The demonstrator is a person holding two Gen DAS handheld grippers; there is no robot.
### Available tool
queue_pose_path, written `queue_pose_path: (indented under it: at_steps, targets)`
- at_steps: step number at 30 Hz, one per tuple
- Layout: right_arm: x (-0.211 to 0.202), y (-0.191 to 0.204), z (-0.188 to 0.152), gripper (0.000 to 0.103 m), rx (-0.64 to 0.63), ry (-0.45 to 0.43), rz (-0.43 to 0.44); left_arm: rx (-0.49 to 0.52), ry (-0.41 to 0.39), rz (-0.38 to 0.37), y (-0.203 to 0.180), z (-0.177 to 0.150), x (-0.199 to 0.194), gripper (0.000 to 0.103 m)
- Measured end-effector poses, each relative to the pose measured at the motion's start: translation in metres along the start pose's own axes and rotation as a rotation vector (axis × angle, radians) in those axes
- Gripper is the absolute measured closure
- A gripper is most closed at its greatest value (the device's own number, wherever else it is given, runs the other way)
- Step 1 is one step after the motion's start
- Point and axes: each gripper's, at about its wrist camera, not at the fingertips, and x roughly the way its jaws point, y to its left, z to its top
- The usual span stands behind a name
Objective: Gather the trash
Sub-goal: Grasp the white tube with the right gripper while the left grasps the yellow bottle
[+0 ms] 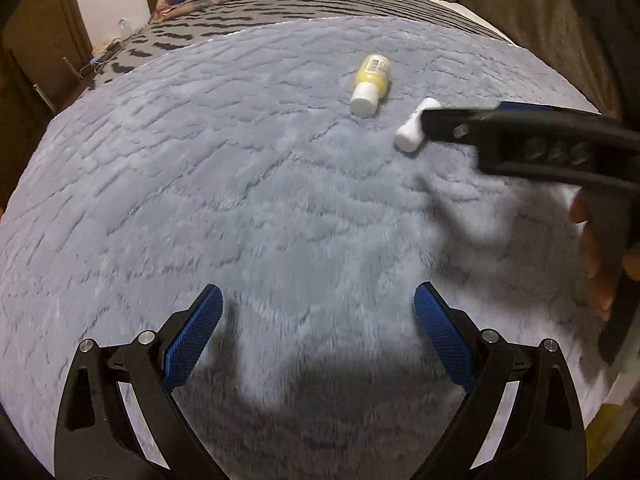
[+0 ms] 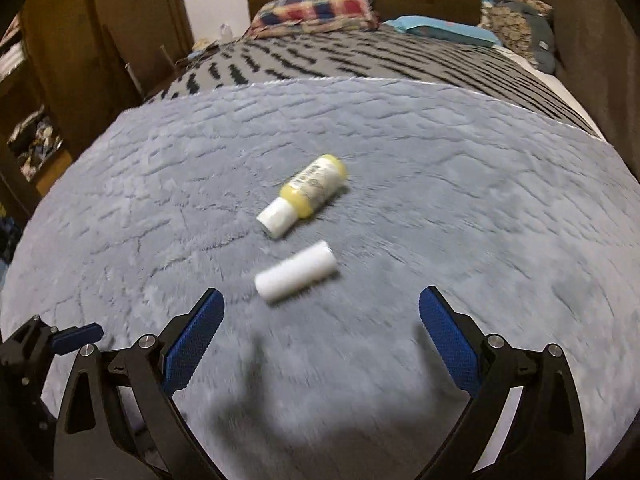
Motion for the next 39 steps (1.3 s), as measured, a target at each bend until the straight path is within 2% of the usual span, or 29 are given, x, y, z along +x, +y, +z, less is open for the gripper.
queue_pose_path:
  at_steps: [3, 6, 10, 12, 17, 20, 23, 27, 33, 37, 39]
  targets:
    - [0.012, 0.008, 0.003, 0.01, -0.033, 0.019, 0.002, 0.005, 0.001, -0.008, 0.003, 0.007, 0.004, 0.012]
    - [0.022, 0.013, 0.005, 0.019, -0.061, 0.038, -0.006, 0.012, 0.002, -0.012, 0.004, 0.012, 0.006, 0.012]
    - [0.033, 0.013, 0.006, 0.04, -0.092, 0.059, -0.028, 0.025, 0.006, -0.007, 0.003, 0.019, 0.011, 0.012]
    - [0.033, 0.011, 0.005, 0.047, -0.099, 0.05, -0.024, 0.033, 0.007, -0.003, 0.002, 0.023, 0.015, 0.012]
    - [0.025, -0.005, 0.009, 0.047, -0.069, 0.026, 0.003, 0.047, -0.003, 0.002, -0.002, 0.038, 0.022, 0.012]
    - [0.018, -0.024, 0.02, 0.047, -0.019, 0.003, -0.022, 0.054, -0.013, 0.004, -0.006, 0.05, 0.028, 0.012]
    - [0.011, -0.045, 0.029, 0.047, 0.031, -0.02, -0.063, 0.038, -0.014, -0.014, -0.009, 0.068, 0.038, 0.019]
    - [0.006, -0.073, 0.038, 0.047, 0.075, -0.034, -0.109, 0.035, -0.029, -0.024, -0.014, 0.09, 0.048, 0.021]
    - [0.005, -0.105, 0.041, 0.047, 0.128, -0.036, -0.099, 0.063, -0.078, -0.025, -0.03, 0.134, 0.059, 0.024]
    - [0.004, -0.113, 0.04, 0.047, 0.135, -0.041, -0.092, 0.065, -0.073, -0.053, -0.038, 0.152, 0.075, 0.037]
    - [0.004, -0.115, 0.038, 0.047, 0.133, -0.043, -0.092, 0.073, -0.061, -0.056, -0.044, 0.159, 0.087, 0.052]
